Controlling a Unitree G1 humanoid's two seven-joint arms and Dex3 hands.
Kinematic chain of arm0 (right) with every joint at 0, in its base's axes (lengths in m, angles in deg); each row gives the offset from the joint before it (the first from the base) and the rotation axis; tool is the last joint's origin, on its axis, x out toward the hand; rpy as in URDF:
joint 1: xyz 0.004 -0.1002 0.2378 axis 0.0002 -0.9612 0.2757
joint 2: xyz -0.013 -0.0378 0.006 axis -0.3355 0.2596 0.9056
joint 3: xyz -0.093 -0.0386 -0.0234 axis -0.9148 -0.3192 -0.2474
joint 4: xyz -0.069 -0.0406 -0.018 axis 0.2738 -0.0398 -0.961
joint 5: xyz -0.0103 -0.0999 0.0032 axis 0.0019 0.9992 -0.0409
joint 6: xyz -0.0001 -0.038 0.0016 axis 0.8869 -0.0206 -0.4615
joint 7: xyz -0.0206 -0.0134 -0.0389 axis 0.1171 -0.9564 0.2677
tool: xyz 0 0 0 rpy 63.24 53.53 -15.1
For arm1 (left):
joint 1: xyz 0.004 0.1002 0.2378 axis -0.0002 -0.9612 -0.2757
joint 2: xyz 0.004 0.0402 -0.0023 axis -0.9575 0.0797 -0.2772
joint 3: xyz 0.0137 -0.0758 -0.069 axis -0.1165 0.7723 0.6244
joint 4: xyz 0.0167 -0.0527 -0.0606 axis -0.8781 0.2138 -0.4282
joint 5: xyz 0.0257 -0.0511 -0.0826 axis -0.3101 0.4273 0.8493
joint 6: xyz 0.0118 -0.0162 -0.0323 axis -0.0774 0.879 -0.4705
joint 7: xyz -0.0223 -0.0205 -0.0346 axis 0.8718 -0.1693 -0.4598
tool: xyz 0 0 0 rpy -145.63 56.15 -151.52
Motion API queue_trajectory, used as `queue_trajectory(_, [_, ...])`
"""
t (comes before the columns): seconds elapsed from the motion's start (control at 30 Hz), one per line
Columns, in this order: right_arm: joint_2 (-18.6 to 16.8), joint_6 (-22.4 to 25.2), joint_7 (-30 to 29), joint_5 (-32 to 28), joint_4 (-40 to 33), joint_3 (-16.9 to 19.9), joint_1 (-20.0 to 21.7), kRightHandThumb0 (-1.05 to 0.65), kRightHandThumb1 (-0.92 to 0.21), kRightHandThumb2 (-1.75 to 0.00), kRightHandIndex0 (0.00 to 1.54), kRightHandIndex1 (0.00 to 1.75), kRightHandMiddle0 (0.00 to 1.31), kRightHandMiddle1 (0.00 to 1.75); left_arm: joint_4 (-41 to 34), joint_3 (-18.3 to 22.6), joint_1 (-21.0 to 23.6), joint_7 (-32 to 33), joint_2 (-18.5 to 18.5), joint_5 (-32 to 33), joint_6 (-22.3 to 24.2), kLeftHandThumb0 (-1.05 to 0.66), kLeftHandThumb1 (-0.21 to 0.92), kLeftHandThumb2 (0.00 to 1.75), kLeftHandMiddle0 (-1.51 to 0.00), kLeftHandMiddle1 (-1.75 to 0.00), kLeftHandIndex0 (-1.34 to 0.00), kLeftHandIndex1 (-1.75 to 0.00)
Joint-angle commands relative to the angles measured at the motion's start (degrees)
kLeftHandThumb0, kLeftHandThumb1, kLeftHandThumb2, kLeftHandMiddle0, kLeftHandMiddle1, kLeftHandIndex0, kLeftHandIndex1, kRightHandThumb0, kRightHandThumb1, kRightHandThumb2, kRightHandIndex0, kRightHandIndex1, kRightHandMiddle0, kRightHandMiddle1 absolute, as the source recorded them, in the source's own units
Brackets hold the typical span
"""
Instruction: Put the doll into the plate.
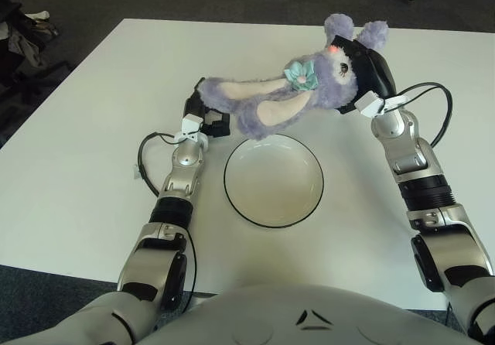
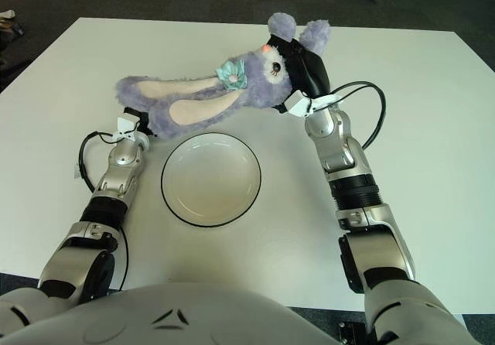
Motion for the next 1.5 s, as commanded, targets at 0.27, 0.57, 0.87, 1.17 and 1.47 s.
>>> queue_trajectory(0.27, [-1.35, -7.47, 0.13, 1.26, -0.16, -2.24, 0.56, 0.56, -0.11, -1.56, 0.78, 1.75, 1.06, 1.75, 4.63, -0.03, -4.25, 0.35, 1.29, 0.08, -1.61, -0.01, 0.28, 1.37, -0.53, -1.75, -0.51, -1.75])
queue_trajectory(0.57, [-1.49, -10.79, 3.09, 0.03, -2.56, -3.92, -0.57, 0.56, -0.11, -1.56, 0.78, 1.75, 1.07, 1.75, 5.52, 0.19, -3.98, 0.4, 1.34, 0.18, -2.27, -0.01, 0.28, 1.36, -0.52, -1.75, -0.51, -1.75])
queue_trajectory(0.87, [-1.87, -8.71, 10.59, -0.93, -10.34, -6.0, -1.4, 0.55, -0.13, -1.55, 0.77, 1.75, 1.08, 1.75, 6.17, 0.3, -3.63, 0.39, 1.4, 0.28, -2.68, -0.01, 0.28, 1.37, -0.53, -1.75, -0.51, -1.75])
queue_trajectory(1.17, [-2.64, -4.39, 14.73, 0.99, -15.94, -7.28, -2.99, 0.55, -0.14, -1.54, 0.76, 1.75, 1.05, 1.75, 7.49, 0.25, -3.2, 0.44, 1.46, 0.24, -3.66, -0.01, 0.28, 1.37, -0.53, -1.75, -0.52, -1.75])
queue_trajectory(1.47, [-2.7, -1.84, 16.01, 3.97, -18.8, -7.85, -3.79, 0.55, -0.13, -1.54, 0.76, 1.75, 1.02, 1.75, 7.79, 0.3, -2.99, 0.51, 1.51, 0.3, -3.61, -0.01, 0.27, 1.38, -0.53, -1.75, -0.52, -1.75])
